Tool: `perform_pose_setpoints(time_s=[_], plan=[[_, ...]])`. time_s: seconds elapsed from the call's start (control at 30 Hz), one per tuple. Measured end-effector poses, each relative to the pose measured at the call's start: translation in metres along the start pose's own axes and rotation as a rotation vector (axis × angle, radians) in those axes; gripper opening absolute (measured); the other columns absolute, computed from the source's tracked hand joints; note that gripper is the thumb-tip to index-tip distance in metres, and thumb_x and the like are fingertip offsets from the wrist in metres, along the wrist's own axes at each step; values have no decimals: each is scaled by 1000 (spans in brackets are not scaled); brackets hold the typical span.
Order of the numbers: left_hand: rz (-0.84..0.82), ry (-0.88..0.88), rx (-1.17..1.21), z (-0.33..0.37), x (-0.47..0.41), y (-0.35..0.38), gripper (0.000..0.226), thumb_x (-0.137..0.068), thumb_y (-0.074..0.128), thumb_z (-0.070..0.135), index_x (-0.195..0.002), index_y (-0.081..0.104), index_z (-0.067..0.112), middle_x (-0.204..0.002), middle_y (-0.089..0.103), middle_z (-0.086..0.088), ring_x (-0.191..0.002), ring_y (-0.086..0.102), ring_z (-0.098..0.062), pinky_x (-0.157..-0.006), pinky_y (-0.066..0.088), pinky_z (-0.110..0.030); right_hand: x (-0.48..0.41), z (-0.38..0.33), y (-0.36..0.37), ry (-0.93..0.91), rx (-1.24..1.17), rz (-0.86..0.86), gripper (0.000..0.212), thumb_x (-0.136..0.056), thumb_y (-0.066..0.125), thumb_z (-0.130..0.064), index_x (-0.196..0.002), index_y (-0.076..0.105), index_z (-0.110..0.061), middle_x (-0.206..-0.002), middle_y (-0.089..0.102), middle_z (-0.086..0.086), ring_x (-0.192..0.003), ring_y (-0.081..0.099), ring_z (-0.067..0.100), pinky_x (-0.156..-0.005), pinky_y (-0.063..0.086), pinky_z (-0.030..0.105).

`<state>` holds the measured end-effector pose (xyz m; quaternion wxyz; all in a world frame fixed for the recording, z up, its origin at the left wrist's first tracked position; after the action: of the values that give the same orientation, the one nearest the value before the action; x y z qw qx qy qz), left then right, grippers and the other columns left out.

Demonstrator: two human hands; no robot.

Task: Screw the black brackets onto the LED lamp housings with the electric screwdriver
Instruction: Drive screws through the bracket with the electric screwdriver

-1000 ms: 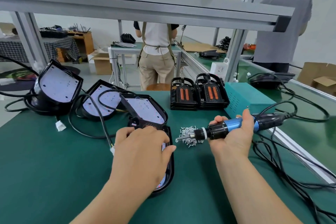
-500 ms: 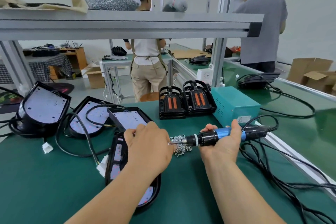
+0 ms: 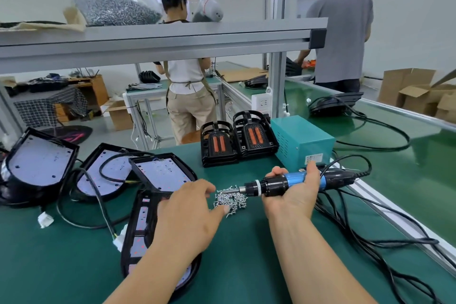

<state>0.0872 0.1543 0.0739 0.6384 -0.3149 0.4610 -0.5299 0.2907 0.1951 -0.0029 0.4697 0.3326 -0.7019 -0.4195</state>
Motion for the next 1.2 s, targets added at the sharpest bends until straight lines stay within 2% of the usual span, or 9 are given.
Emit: perform_pose_setpoints(time_s=[0.13, 0.23, 0.47, 0.63, 0.73, 0.83, 0.97, 1.07, 1.2], plan=[[112, 14, 256, 1, 9, -7, 7, -91, 65, 40, -89, 62, 34, -80, 59, 23, -77, 54, 6, -67, 37, -12, 1, 4, 0, 5, 11, -7, 33, -84, 73, -43, -88, 49, -21, -54, 56, 2, -47, 58, 17, -53, 49, 22], [142, -14, 296, -3, 7, -7, 19, -95, 60, 31, -77, 59, 36, -72, 60, 22, -72, 54, 10, -61, 36, -5, 1, 6, 0, 13, 14, -9, 33, -84, 73, -43, -88, 49, -21, -55, 56, 2, -47, 58, 17, -54, 49, 23], [62, -160, 609, -19, -1, 14, 27, -98, 57, 22, -72, 66, 23, -51, 57, 15, -43, 43, 0, -43, 31, -12, 2, 7, 0, 32, -14, -12, 34, -84, 73, -43, -88, 48, -20, -52, 56, 2, -45, 57, 17, -51, 49, 22], [1, -188, 644, -21, -5, 21, 30, -100, 55, 23, -71, 63, 21, -43, 53, 25, -38, 40, -1, -39, 31, -11, 4, 6, 4, 21, -17, -35, 32, -86, 71, -42, -87, 47, -20, -50, 55, 1, -44, 57, 17, -49, 47, 22], [-44, -195, 657, -22, -4, 29, 31, -100, 55, 24, -71, 64, 18, -39, 48, 16, -36, 32, -3, -39, 28, -15, 6, 7, 5, 17, -10, -42, 32, -86, 71, -42, -87, 48, -20, -51, 56, 2, -44, 57, 17, -51, 48, 21], [-61, -236, 749, -22, -1, 36, 25, -100, 54, 21, -79, 68, 21, -53, 62, 22, -47, 42, 0, -48, 37, -16, 6, 4, 7, 2, -10, -47, 31, -86, 70, -42, -87, 48, -20, -53, 56, 2, -46, 58, 18, -54, 49, 22], [-37, -275, 842, -24, -1, 34, 26, -101, 52, 22, -82, 69, 22, -68, 65, 14, -52, 48, 0, -53, 43, -17, 5, -3, 9, -25, -11, -61, 33, -86, 70, -43, -92, 47, -20, -56, 56, 3, -49, 58, 18, -55, 48, 25], [-32, -268, 819, -23, -3, 31, 27, -101, 52, 23, -80, 68, 21, -65, 64, 14, -60, 48, -9, -63, 43, -27, 6, -2, 10, -19, -10, -70, 31, -86, 69, -43, -88, 47, -21, -54, 56, 2, -48, 57, 18, -54, 48, 25], [-37, -238, 764, -21, -3, 26, 27, -101, 53, 24, -78, 68, 21, -59, 64, 18, -64, 50, -8, -64, 42, -27, 7, 0, 10, -17, -9, -76, 30, -86, 69, -43, -86, 48, -21, -53, 56, 2, -47, 57, 17, -53, 49, 24]])
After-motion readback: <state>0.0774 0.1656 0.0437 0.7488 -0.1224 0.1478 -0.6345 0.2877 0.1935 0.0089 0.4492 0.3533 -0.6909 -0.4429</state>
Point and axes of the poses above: each hand's wrist, its own x-axis away from the middle knuckle, its own y-axis out of the palm, z = x × y, the point moved 10 cm from there along -x, towards the middle knuckle
